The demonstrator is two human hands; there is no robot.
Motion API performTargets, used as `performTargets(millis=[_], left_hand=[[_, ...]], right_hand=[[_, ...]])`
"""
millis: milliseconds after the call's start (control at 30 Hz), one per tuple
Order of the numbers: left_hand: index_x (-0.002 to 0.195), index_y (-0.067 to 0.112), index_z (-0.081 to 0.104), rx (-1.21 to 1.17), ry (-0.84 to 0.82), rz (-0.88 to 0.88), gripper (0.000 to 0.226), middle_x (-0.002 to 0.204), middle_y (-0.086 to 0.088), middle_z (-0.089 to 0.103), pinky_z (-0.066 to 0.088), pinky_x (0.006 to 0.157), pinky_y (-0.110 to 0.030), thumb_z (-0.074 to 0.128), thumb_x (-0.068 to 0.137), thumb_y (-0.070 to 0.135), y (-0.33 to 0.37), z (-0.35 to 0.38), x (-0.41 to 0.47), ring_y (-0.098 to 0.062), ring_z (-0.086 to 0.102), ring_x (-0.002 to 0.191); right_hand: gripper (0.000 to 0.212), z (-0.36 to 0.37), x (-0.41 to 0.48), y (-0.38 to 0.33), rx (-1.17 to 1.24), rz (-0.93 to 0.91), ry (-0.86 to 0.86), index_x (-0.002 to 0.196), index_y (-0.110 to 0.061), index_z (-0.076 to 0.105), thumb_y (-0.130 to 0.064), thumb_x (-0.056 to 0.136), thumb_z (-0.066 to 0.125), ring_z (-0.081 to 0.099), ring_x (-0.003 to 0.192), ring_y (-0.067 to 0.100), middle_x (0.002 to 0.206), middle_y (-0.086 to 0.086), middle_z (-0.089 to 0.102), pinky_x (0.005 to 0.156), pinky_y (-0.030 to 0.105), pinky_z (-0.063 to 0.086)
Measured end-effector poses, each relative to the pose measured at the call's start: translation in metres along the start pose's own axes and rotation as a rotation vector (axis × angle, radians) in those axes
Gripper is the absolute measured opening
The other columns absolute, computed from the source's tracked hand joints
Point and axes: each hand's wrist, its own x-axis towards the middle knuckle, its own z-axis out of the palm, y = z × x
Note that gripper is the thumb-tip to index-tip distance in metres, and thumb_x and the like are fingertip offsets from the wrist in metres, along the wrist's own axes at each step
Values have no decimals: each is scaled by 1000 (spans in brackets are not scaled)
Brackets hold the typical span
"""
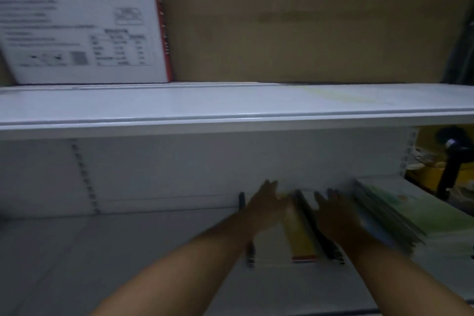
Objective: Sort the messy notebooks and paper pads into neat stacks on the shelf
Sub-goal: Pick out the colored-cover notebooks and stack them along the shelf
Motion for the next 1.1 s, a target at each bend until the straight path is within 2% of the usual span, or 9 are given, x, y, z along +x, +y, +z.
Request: performTargets(millis=[67,100,167,300,400,533,633,833,1100], left_hand=[[152,16,13,303,51,11,57,160,-2,2,6,116,-27,33,102,37,-48,-61,-23,-16,2,147],[152,17,9,446,71,17,58,161,-2,-2,3,117,-28,29,102,38,-73,-95,-38,-16,-3,148],[153,18,10,669,121,-25,57,161,-3,-2,1,118,-33,25,103,40,-124,-158,-73,-17,-5,148],[152,20,11,895,218,-316,60,161,-5,-2,2,119,-41,23,100,48,-211,-267,-175,-21,-5,148],[153,22,11,926,247,-528,62,161,-4,-5,1,119,-43,23,99,51,-262,-327,-265,-21,-8,148],[153,21,11,881,306,-695,64,161,-6,-2,1,120,-44,23,99,53,-314,-381,-376,-22,-7,148],[153,23,8,817,331,-790,65,160,-4,-7,-2,119,-43,21,98,55,-344,-406,-433,-20,-11,147],[152,25,12,740,429,-848,63,161,-1,-7,-1,119,-43,23,98,55,-389,-443,-490,-17,-11,147],[152,26,14,735,477,-853,61,161,1,-3,1,120,-41,25,98,53,-464,-513,-500,-15,-9,147]], right_hand=[[60,-15,-2,-65,35,-135,8,150,-16,17,-42,97,20,10,145,34,157,18,9,118,42,14],[61,-24,-7,-102,40,-221,14,150,-17,16,-45,97,21,8,145,33,158,17,8,118,42,13],[66,-35,-25,-183,45,-415,25,150,-19,14,-51,94,28,5,146,32,158,15,5,118,44,13],[69,-54,-84,-332,43,-834,-18,152,-20,8,-49,96,36,-6,147,28,159,12,-6,118,40,2],[69,-68,-123,-423,54,-1024,-59,152,-21,3,-47,97,35,-11,146,21,159,5,-12,120,36,-1],[68,-79,-160,-522,51,-1110,-98,151,-23,0,-48,97,32,-13,146,19,158,2,-15,120,36,0],[66,-83,-189,-579,51,-1167,-107,151,-22,8,-45,97,37,-5,147,22,159,5,-8,120,35,7],[63,-84,-222,-673,43,-1296,-85,150,-21,15,-41,96,41,3,147,23,159,7,5,118,36,12],[61,-84,-205,-821,118,-1355,-22,147,-17,25,-40,94,45,15,144,25,154,10,20,115,37,24]])
